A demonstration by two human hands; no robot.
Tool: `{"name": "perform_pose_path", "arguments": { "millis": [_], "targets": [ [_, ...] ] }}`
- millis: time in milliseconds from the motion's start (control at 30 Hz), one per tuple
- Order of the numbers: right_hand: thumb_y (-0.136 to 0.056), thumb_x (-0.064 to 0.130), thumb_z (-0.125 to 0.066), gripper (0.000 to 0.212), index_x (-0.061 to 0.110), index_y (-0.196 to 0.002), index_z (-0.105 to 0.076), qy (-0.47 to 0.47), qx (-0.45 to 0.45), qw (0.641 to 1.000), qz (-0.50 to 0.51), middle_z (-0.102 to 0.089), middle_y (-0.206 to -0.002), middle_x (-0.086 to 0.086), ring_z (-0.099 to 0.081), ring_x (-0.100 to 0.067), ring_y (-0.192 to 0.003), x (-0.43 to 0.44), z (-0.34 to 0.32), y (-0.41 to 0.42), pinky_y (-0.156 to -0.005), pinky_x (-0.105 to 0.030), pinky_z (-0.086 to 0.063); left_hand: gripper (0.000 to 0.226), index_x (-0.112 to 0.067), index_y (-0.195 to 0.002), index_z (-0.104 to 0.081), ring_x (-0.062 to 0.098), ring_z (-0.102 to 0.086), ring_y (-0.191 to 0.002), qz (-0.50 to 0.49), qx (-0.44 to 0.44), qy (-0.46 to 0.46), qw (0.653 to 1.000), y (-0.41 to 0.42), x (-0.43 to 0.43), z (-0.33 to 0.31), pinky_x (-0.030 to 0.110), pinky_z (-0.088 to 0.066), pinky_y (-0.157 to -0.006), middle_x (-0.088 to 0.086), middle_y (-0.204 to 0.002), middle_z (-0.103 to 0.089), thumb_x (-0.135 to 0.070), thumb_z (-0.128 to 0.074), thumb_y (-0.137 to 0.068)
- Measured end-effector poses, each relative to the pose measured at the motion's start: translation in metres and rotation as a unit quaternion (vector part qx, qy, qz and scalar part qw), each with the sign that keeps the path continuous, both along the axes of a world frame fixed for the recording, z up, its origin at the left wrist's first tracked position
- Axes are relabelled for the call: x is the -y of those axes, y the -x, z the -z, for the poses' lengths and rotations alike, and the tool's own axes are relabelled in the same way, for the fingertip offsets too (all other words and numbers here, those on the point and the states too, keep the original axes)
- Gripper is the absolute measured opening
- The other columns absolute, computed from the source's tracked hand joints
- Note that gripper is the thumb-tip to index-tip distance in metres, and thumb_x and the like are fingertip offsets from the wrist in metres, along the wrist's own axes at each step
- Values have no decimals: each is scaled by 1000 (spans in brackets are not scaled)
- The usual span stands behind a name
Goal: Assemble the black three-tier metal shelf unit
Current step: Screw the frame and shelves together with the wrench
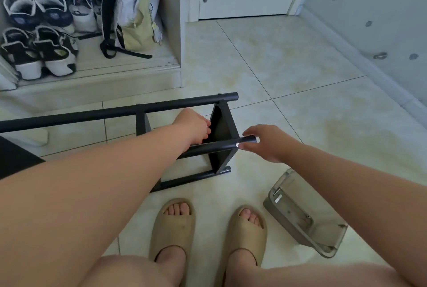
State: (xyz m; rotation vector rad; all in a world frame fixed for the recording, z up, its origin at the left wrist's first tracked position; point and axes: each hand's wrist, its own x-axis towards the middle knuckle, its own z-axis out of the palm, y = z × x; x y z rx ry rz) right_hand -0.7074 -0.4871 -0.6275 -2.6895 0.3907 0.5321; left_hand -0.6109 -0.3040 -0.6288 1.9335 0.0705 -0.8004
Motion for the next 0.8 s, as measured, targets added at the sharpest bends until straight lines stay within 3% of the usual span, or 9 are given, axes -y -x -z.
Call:
{"name": "perform_pose_path", "arguments": {
  "millis": [133, 233, 333, 500, 600, 667, 800],
  "targets": [
    [-98, 46, -61, 41, 22, -132, -63, -8, 6, 1000, -13, -63, -120, -1, -55, -21, -107, -1, 10, -6, -85, -31, -43, 19, -17, -87, -69, 24, -71, -95, 54, 6, -31, 998, -3, 2, 21, 36, -54, -97, 8, -93, -75, 1, -68, -89],
    [-97, 43, -63, 36, 19, -124, -67, -11, 21, 1000, -11, -64, -111, -4, -56, -23, -101, -2, 12, -7, -84, -34, -47, 12, -16, -98, -69, 18, -72, -96, 85, 13, -21, 996, -1, 2, 29, 34, -51, -100, 3, -92, -77, -8, -61, -94],
    [-97, 42, -62, 34, 16, -118, -67, -3, 7, 1000, -26, -62, -106, -4, -53, -22, -94, -4, 11, -3, -79, -33, -44, 15, -10, -110, -67, 13, -73, -91, 107, 14, -5, 994, 1, -2, 29, 27, -52, -92, 1, -92, -77, -13, -59, -97],
    [-100, 44, -57, 35, 11, -111, -66, 21, -33, 998, -58, -55, -91, 0, -51, -22, -90, -13, 7, 19, -75, -34, -40, 7, -16, -101, -66, 7, -71, -80, 221, 54, -65, 972, 11, -10, 12, 19, -50, -70, -1, -85, -75, -13, -64, -95],
    [-100, 44, -57, 36, 9, -103, -66, 9, -61, 997, -56, -55, -81, 0, -56, -25, -86, -22, 3, 41, -69, -34, -39, 17, -13, -96, -69, 9, -72, -85, 290, 79, -96, 949, 24, -12, 0, 26, -53, -81, -4, -88, -77, -20, -54, -100],
    [-100, 43, -57, 35, 9, -100, -64, -7, -78, 995, -54, -55, -78, 0, -57, -26, -83, -30, -1, 57, -68, -33, -40, 25, -13, -89, -71, 12, -70, -88, 341, 103, -145, 923, 36, -15, -6, 27, -48, -80, -6, -83, -77, -25, -52, -101],
    [-99, 44, -59, 39, 5, -103, -62, -39, -76, 996, -6, -59, -90, -4, -55, -25, -84, -53, 2, 92, -69, -33, -41, 32, -6, -83, -73, 22, -70, -90, 376, 114, -199, 898, 62, -13, -9, 33, -51, -84, 2, -87, -77, -26, -54, -99]
  ]
}}
